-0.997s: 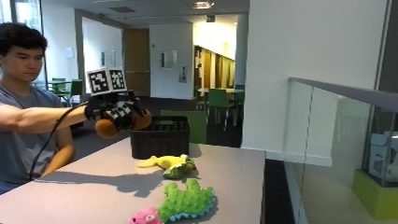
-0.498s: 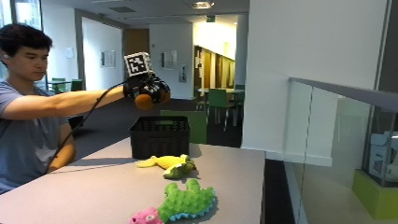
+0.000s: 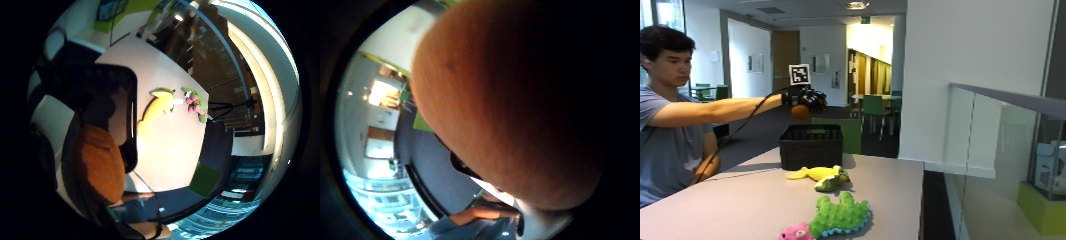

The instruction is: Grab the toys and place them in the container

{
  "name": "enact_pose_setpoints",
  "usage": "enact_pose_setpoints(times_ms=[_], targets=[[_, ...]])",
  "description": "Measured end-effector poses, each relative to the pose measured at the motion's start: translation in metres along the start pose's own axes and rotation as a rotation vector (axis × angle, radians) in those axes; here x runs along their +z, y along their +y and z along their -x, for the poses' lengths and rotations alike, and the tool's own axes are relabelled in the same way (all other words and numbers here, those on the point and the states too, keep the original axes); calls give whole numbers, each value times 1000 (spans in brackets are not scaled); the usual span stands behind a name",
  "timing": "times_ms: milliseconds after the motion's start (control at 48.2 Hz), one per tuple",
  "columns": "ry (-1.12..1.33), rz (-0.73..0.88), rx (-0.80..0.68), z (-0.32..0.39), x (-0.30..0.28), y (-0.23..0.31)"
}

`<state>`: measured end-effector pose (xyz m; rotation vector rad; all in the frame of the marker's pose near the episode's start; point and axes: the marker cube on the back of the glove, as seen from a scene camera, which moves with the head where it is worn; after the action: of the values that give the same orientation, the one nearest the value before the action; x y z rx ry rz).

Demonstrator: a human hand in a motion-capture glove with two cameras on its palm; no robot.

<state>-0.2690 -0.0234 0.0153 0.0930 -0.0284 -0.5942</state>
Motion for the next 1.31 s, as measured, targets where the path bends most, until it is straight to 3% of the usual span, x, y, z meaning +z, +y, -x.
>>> enact_pose_setpoints(times_ms=[104, 228, 353, 457, 581, 851, 1080, 1101, 1184, 1308], targets=[[35, 44, -37, -16, 8, 4], [-18, 39, 148, -28, 5, 1], [-76, 27, 105, -58, 0, 11], [16, 26, 254, -96, 5, 14], [2, 25, 181, -150, 9, 32], [12, 68, 372, -232, 44, 38], [59, 149, 135, -265, 103, 34], [59, 154, 147, -266, 108, 33], [15, 159, 438, -266, 127, 20], [38, 184, 512, -270, 162, 15]])
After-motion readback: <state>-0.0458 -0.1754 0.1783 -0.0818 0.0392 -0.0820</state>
